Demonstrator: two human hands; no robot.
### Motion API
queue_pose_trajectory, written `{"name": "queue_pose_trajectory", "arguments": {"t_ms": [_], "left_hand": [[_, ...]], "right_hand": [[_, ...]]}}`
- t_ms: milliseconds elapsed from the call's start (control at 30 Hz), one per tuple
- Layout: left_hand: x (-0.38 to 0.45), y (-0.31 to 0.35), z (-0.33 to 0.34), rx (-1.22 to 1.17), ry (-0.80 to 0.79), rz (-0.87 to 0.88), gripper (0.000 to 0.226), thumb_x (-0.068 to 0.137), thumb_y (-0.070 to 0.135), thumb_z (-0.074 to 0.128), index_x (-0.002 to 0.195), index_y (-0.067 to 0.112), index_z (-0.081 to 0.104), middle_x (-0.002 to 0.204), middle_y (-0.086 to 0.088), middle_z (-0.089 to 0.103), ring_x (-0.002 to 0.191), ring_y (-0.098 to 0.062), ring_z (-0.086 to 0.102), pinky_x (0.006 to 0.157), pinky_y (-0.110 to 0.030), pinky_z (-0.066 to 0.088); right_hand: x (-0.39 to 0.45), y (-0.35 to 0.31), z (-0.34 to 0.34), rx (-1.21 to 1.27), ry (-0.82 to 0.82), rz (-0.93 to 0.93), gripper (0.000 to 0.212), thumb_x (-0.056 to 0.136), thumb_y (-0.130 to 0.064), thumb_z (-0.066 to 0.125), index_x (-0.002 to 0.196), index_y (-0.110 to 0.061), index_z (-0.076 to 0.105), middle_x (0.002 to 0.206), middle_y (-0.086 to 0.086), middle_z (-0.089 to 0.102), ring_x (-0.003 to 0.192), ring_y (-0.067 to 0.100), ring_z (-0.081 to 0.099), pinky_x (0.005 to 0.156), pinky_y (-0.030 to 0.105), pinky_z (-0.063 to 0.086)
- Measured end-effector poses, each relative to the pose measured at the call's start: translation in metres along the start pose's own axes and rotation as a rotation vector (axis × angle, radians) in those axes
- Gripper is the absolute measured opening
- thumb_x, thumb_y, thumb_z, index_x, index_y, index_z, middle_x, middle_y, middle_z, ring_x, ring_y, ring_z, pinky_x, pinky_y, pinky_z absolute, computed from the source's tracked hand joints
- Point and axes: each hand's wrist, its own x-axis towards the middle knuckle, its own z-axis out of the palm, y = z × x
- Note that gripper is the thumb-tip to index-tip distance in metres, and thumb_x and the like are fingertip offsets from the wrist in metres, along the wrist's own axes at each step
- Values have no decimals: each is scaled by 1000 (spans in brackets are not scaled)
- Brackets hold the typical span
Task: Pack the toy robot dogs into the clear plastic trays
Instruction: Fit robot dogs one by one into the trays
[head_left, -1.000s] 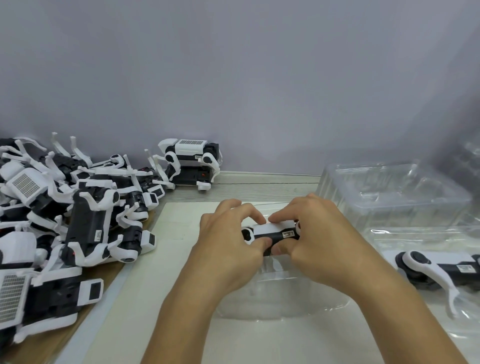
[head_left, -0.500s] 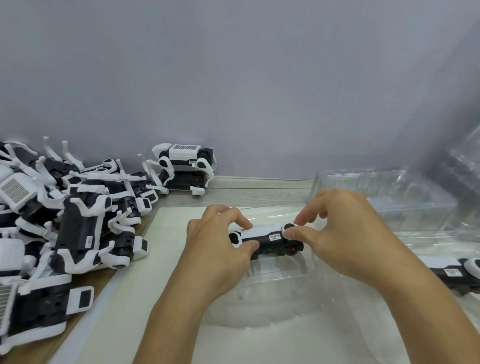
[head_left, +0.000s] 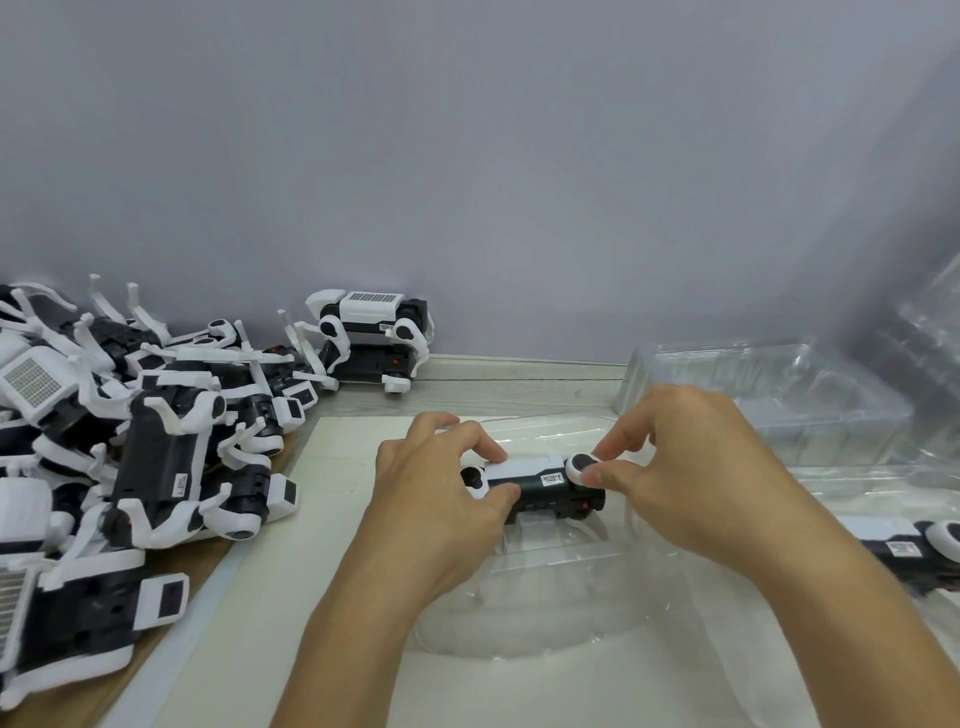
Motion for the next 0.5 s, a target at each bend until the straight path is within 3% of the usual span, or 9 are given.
{"name": "queue_pose_trajectory", "arguments": {"t_ms": [67, 133, 333, 400, 500], "left_hand": [[0, 0, 1, -7, 1, -6, 13, 89, 37, 67, 92, 42, 56, 130, 27, 38, 111, -3, 25, 69, -8, 26], [0, 0, 1, -8, 3, -12, 12, 89, 37, 67, 95, 41, 58, 129, 28, 38, 111, -3, 26, 74, -16, 29], [0, 0, 1, -2, -4, -16, 12, 89, 38, 67, 95, 41, 57, 125, 30, 36, 109, -2, 26, 69, -15, 30], [0, 0, 1, 7, -7, -12, 13, 89, 39, 66, 96, 41, 56, 126, 30, 36, 109, -3, 26, 74, -22, 33], [0, 0, 1, 25, -16, -2, 14, 89, 39, 66, 98, 40, 55, 130, 27, 36, 112, -5, 26, 80, -25, 33]], "right_hand": [[-2, 3, -11, -34, -78, 18, 16, 71, -40, 86, 80, -38, 73, 85, -20, 54, 79, -6, 49, 59, 12, 33], [-4, 5, -21, -52, -114, 42, 22, 67, -39, 89, 77, -41, 70, 88, -21, 53, 79, -8, 48, 57, 9, 30], [-7, 0, -21, -62, -153, 97, 27, 62, -37, 92, 73, -38, 67, 89, -18, 51, 77, -2, 52, 55, 15, 33], [-7, -1, -18, -56, -151, 114, 28, 65, -32, 92, 74, -36, 66, 89, -17, 50, 77, 0, 51, 54, 17, 34], [-6, -4, -13, -53, -162, 114, 33, 69, -26, 89, 82, -35, 60, 91, -16, 47, 82, 5, 51, 71, 26, 41]]}}
